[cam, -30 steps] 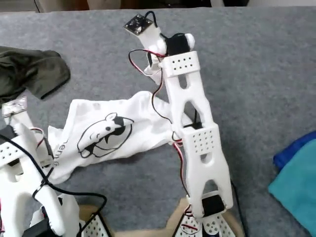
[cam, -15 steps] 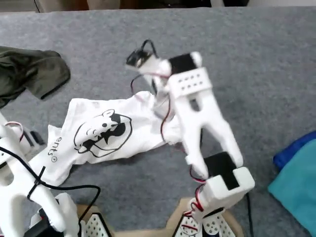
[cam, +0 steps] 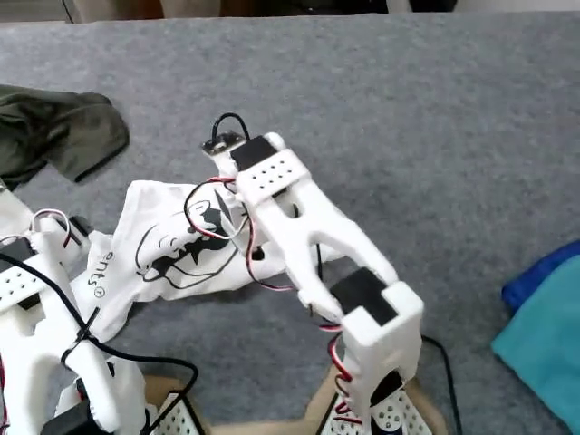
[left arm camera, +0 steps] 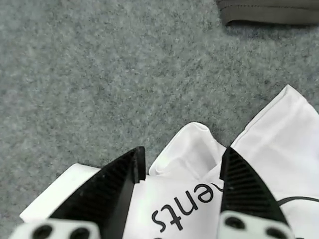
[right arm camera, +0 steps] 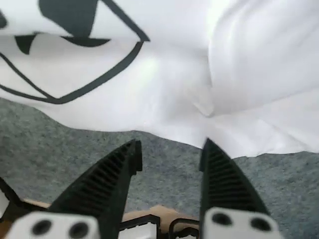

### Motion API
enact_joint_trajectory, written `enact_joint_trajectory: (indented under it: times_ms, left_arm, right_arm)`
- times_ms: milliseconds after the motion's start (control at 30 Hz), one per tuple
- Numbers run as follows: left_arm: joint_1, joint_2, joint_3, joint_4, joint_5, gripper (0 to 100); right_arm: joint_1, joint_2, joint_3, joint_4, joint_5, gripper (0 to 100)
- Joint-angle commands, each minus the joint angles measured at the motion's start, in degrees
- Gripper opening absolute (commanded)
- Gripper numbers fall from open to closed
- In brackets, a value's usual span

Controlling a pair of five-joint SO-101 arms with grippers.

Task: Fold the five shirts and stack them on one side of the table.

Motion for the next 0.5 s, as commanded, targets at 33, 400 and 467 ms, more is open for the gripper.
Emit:
enact_joint_trajectory:
  times_ms: [33,400,467]
  left_arm:
    - [0.4,-0.8,-0.1,-1.1,0.5,25]
    - [0.4,-0.8,1.1,-3.5,0.5,25]
    - [0.5,-0.8,1.3,-3.5,0.5,25]
  right_arm:
    - [-0.7,2.2,-5.6,-0.8,-1.8,6.2]
    - [3.7,1.5,-5.8,-1.3,-1.8,6.3]
    - [5.1,-1.5,-5.5,0.3,-1.8,6.3]
